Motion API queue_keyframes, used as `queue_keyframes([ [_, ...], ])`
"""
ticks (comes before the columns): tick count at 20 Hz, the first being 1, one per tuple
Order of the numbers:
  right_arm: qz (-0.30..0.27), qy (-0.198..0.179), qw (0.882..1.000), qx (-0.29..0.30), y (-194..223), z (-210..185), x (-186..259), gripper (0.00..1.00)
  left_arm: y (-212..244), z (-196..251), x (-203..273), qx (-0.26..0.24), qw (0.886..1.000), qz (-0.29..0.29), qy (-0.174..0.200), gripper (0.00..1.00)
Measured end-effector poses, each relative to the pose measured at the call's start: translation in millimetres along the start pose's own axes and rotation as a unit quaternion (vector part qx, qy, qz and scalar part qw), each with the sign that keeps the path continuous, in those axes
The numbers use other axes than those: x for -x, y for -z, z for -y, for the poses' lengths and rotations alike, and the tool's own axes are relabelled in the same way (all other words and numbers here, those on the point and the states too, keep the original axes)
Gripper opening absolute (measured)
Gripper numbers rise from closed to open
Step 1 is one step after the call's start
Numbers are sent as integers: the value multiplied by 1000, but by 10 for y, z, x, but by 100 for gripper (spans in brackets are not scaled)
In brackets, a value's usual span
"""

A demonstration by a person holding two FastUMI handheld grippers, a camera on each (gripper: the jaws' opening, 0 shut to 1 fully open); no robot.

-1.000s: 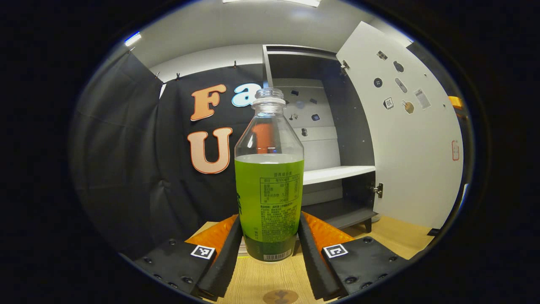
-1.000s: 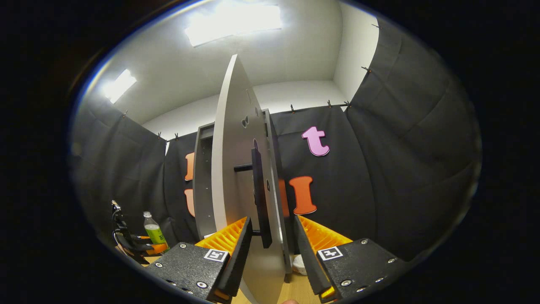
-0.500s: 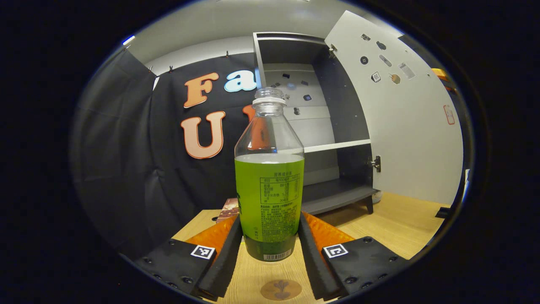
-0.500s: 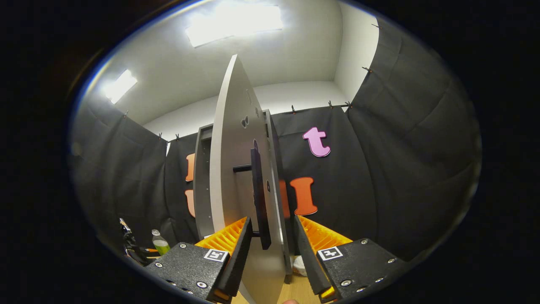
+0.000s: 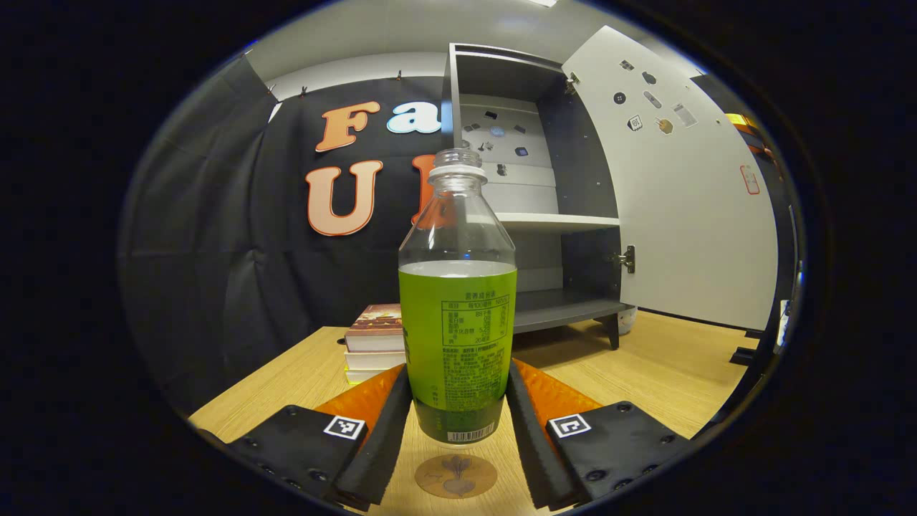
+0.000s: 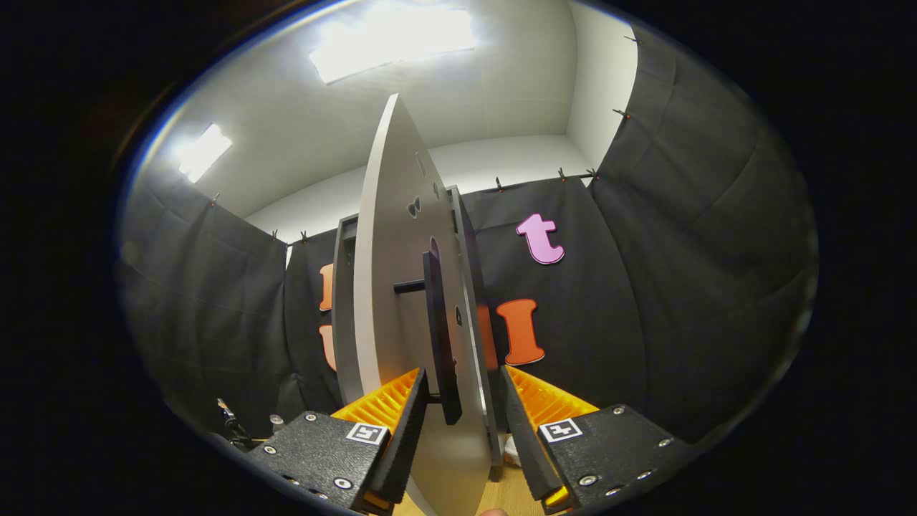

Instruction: Open the cabinet door with the right hand, grasp the bottle in the cabinet with the left hand and place it on the coaster, then close the cabinet door with the right hand.

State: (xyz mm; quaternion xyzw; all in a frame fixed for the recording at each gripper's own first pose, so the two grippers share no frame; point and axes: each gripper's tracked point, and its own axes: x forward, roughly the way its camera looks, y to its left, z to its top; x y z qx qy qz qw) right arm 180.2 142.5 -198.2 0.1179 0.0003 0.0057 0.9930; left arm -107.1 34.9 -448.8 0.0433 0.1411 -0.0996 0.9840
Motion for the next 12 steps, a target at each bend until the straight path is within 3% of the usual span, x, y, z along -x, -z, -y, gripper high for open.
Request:
queue_keyframes([
  [12,-2,-8,1000,-3,9,-31,7,63,773,-25,76,27,999,-42,-10,78],
])
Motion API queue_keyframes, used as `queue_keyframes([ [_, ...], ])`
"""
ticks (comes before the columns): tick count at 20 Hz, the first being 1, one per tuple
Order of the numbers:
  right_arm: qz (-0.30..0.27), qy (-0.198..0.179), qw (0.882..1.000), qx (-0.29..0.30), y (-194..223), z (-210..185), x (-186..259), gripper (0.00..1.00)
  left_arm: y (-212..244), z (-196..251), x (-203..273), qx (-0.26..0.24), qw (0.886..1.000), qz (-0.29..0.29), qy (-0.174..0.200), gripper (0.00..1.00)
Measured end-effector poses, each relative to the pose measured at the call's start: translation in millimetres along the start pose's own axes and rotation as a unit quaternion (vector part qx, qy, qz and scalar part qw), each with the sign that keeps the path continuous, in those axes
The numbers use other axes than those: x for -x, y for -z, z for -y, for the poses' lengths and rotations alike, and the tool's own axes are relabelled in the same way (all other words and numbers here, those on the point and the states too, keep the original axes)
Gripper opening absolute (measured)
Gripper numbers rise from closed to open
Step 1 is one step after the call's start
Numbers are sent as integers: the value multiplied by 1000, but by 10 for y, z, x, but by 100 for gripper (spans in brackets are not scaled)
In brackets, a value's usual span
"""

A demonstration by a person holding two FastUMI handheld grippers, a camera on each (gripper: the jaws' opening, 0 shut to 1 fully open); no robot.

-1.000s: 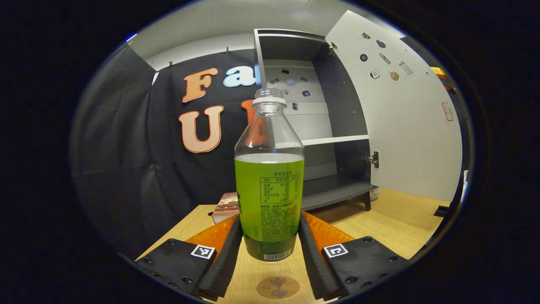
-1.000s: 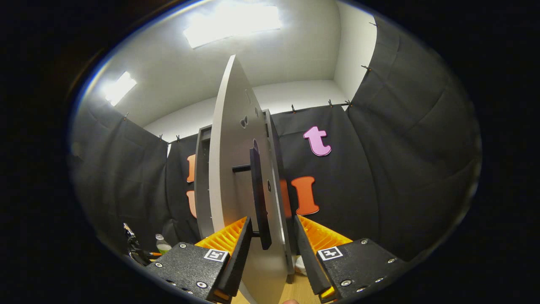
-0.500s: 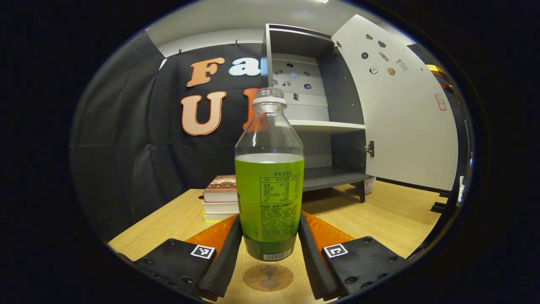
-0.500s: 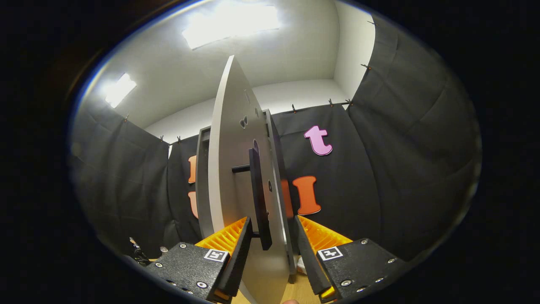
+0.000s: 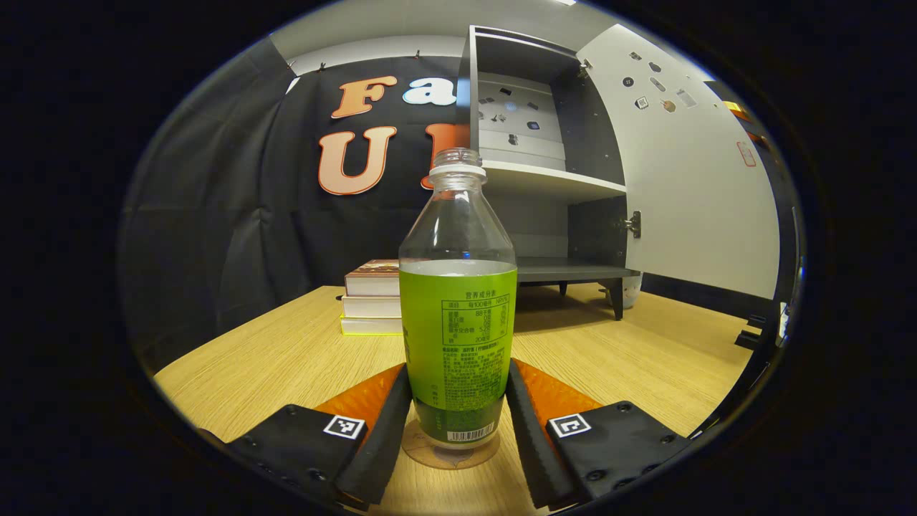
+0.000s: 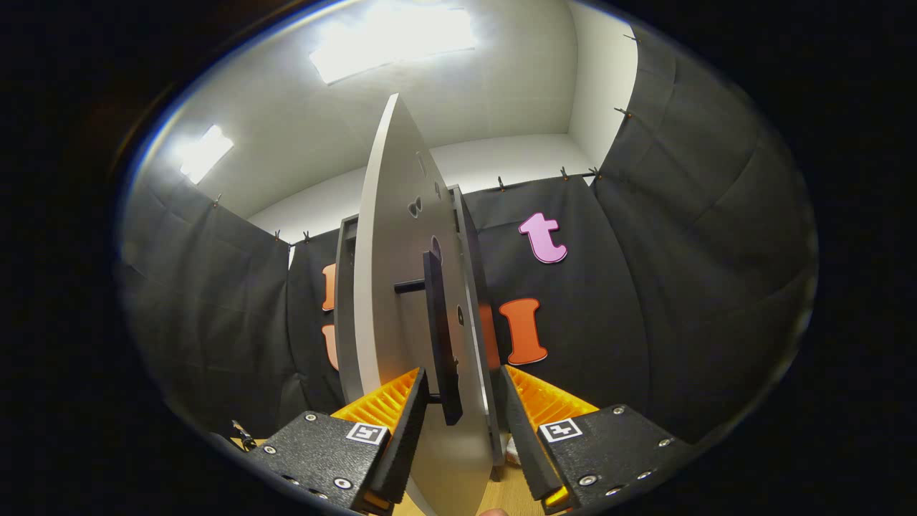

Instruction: Open the cabinet door with the right hand, grasp the bottle in the cabinet with the left hand and place it on the coaster, then close the cabinet door with the right hand.

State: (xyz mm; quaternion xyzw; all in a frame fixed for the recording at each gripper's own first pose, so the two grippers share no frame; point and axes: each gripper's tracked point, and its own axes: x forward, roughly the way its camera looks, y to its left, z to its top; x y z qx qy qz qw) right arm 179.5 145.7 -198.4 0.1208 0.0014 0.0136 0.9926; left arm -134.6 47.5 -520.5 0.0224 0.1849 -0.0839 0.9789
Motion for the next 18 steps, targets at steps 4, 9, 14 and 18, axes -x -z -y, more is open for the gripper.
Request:
queue_keyframes([
  [4,0,-1,1000,-3,3,-3,3,63,139,-8,-31,1,1000,-7,-1,79],
  [9,-1,-1,1000,-3,9,-9,12,63,194,-18,-27,-8,1000,-9,-8,80],
  [14,-2,-2,1000,-4,9,-9,11,63,101,-67,67,-31,999,-9,-21,89],
  [18,-5,-10,1000,-7,24,-30,30,63,-79,-20,193,-49,998,0,-27,90],
])
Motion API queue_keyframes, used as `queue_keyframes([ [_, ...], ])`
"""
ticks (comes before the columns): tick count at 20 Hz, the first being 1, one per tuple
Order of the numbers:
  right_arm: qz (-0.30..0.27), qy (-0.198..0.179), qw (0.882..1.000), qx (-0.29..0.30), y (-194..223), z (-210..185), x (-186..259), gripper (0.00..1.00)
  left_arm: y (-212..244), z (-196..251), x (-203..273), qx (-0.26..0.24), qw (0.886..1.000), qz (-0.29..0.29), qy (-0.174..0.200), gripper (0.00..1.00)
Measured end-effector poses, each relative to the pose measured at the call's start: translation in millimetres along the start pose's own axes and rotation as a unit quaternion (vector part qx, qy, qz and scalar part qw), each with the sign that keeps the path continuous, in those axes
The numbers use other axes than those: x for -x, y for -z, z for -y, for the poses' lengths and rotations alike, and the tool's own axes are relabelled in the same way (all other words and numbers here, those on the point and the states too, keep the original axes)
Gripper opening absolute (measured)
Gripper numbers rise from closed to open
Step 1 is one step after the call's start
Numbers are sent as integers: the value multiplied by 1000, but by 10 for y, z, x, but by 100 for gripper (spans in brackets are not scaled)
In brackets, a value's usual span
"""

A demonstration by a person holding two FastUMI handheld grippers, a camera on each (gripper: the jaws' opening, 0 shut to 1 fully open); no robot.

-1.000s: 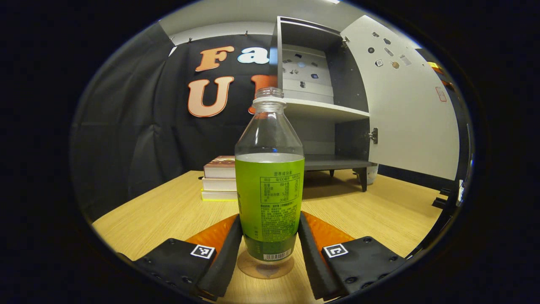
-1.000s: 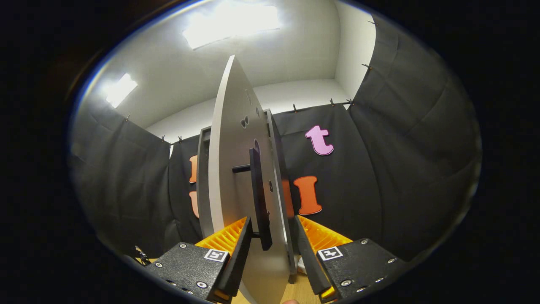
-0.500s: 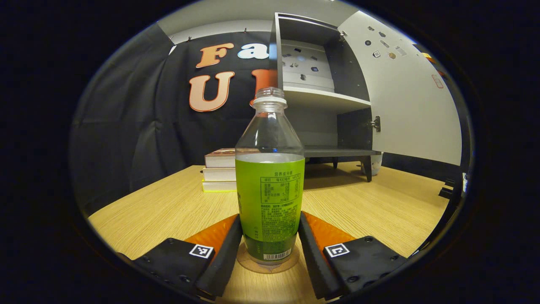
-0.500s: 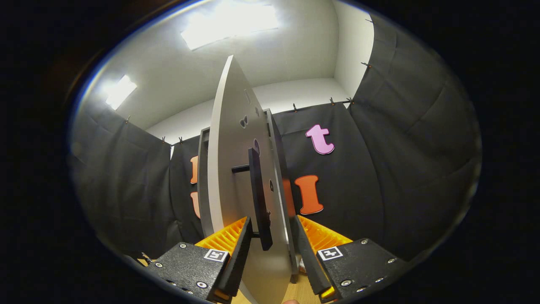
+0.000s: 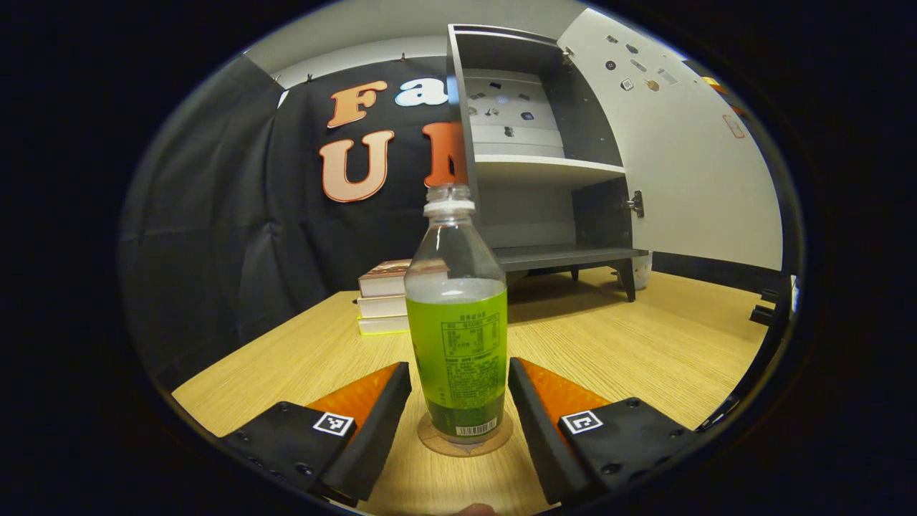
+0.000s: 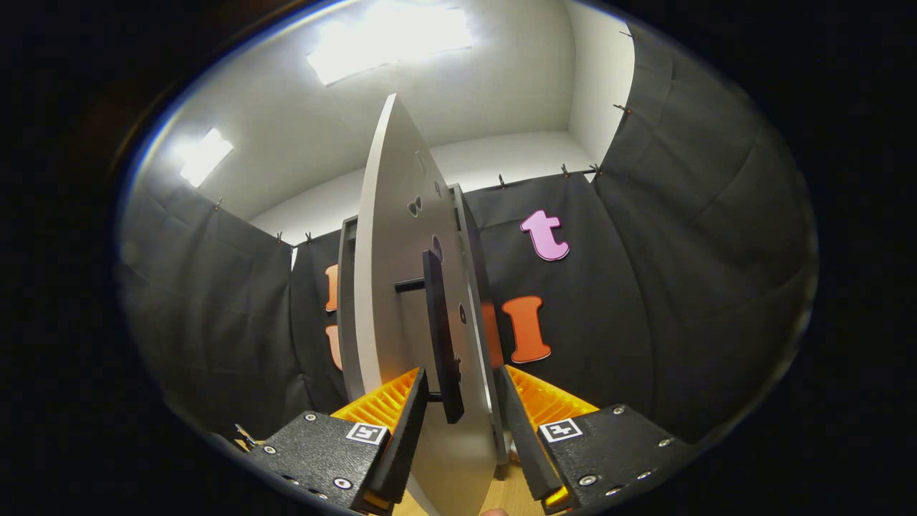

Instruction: Open the cabinet door with the right hand, grasp the bottle in the cabinet with the left hand and place it on the coaster, then close the cabinet door with the right hand.

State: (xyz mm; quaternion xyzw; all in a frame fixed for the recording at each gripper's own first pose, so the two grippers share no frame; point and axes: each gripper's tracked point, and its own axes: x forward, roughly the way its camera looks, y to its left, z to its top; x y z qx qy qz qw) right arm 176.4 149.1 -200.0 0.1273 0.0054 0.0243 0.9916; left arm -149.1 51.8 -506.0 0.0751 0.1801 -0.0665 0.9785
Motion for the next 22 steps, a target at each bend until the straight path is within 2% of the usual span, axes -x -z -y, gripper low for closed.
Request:
queue_keyframes([
  [6,-17,-5,1000,11,34,16,114,63,-647,78,325,-8,999,45,14,90],
  [10,4,-15,1000,-7,-84,5,72,63,-1142,211,429,-43,996,74,25,90],
  [12,-13,-20,999,-22,-36,4,63,63,-1315,301,433,-58,995,80,34,90],
  [13,-21,-18,999,-31,-23,13,103,67,-1387,345,426,-64,994,81,37,90],
  [14,-23,-14,999,-37,-37,21,125,63,-1448,391,403,-66,994,82,42,91],
  [16,-31,-31,998,-43,-44,-39,118,64,-1572,439,333,-58,994,79,47,89],
  [17,-37,-40,998,-43,-41,-61,110,70,-1631,449,310,-47,995,78,49,90],
  [18,-41,-44,997,-43,-28,-65,112,58,-1703,444,282,-34,995,78,50,90],
  [19,-44,-43,997,-41,-30,-40,124,66,-1804,439,260,-22,995,81,51,89],
  [22,-23,-23,999,-31,-117,65,95,66,-2114,357,181,-5,994,103,43,90],
])
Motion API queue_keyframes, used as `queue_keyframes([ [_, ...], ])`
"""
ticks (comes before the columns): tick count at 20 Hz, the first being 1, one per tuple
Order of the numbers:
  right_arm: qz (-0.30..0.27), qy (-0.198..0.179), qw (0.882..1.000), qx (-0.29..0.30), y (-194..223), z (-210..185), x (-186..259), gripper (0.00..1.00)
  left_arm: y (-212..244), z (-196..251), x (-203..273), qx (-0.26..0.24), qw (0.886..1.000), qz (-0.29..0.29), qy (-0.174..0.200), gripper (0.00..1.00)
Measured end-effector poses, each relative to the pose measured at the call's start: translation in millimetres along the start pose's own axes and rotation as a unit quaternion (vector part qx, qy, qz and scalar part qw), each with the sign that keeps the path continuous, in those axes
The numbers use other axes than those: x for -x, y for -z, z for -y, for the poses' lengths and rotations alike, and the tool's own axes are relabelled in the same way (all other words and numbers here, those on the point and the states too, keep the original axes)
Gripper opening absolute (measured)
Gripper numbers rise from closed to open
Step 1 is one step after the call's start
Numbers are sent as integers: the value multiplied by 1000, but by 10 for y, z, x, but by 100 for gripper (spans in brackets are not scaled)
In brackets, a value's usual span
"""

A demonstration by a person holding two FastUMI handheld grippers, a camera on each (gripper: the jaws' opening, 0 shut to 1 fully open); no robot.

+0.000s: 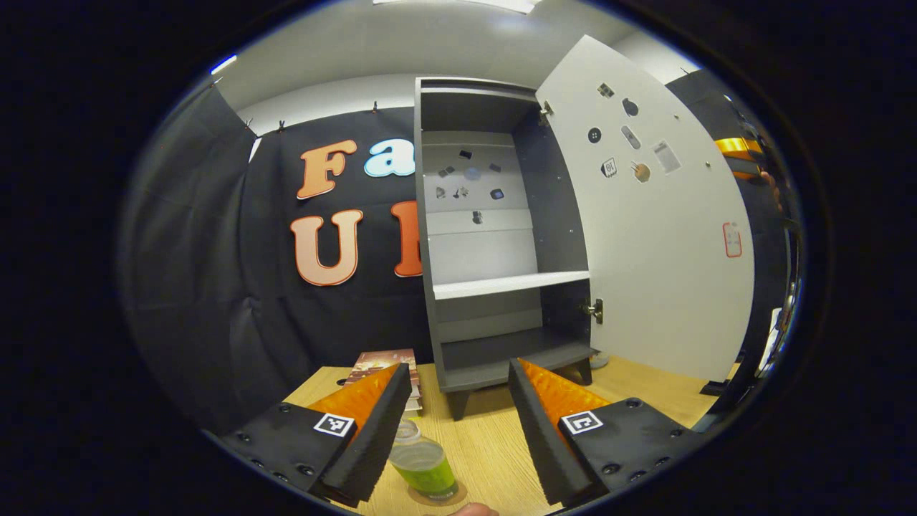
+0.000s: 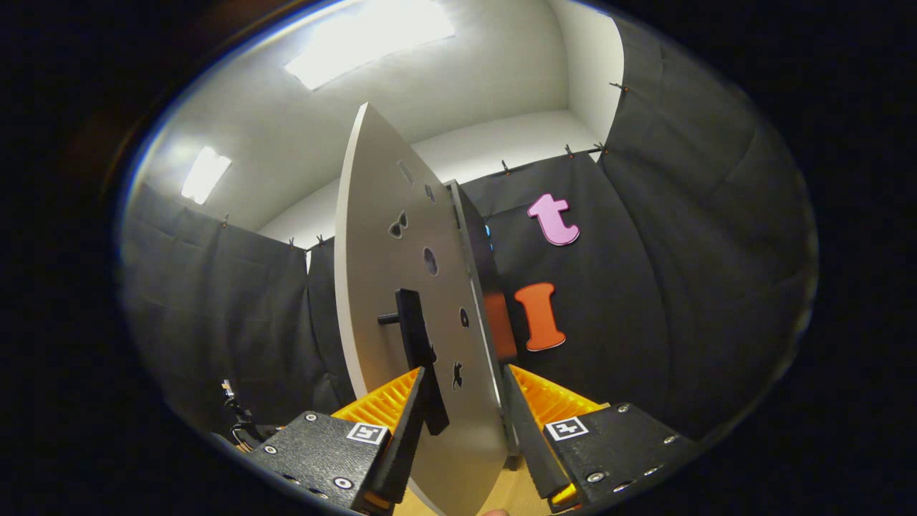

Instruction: Open the cabinet door with the right hand, grasp the bottle in the cabinet with the left hand and place it on the coaster, then close the cabinet door with the right hand.

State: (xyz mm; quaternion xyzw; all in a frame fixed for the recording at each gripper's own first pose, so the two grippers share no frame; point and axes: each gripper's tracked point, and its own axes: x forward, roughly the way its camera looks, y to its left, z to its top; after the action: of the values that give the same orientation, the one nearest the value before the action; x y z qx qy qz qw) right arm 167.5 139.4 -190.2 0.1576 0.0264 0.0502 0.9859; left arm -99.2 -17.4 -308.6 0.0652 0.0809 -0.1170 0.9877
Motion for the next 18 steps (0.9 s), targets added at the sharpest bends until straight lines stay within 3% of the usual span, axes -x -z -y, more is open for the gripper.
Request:
queue_keyframes([
  [9,-26,-16,1000,-4,126,-36,-40,67,-393,-137,-320,26,1000,12,-2,91],
  [14,-33,-42,998,-21,157,-187,-85,67,-623,-293,-425,58,998,15,-1,89],
  [18,-34,-73,997,-3,198,-362,-111,67,-888,-575,-435,77,996,24,-24,90],
])
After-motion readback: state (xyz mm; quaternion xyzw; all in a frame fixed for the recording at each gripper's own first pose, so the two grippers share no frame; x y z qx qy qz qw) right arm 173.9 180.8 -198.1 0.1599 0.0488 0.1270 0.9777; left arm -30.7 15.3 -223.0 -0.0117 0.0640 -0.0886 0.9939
